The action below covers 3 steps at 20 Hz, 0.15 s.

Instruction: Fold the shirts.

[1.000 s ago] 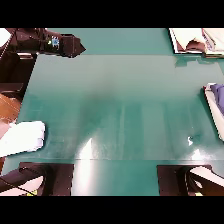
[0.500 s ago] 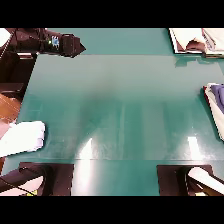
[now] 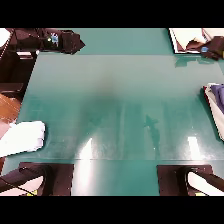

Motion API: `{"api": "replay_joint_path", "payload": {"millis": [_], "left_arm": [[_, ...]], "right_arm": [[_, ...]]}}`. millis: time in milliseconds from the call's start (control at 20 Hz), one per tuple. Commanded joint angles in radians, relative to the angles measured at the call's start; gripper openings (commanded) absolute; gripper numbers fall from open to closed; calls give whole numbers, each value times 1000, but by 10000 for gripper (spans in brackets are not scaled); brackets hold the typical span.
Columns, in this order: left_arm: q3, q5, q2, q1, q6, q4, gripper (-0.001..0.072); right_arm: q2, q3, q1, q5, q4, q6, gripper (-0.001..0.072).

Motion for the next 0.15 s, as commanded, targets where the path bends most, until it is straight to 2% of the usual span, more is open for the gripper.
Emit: {"api": "replay_joint_path", "payload": {"millis": [0,100], "left_arm": [[1,19,0,0,0,0,25],[1,19,0,0,0,0,25]], "right_arm": [[1,3,97,-60,0,-7,16],[1,3,97,-56,2,-7,16]]}}
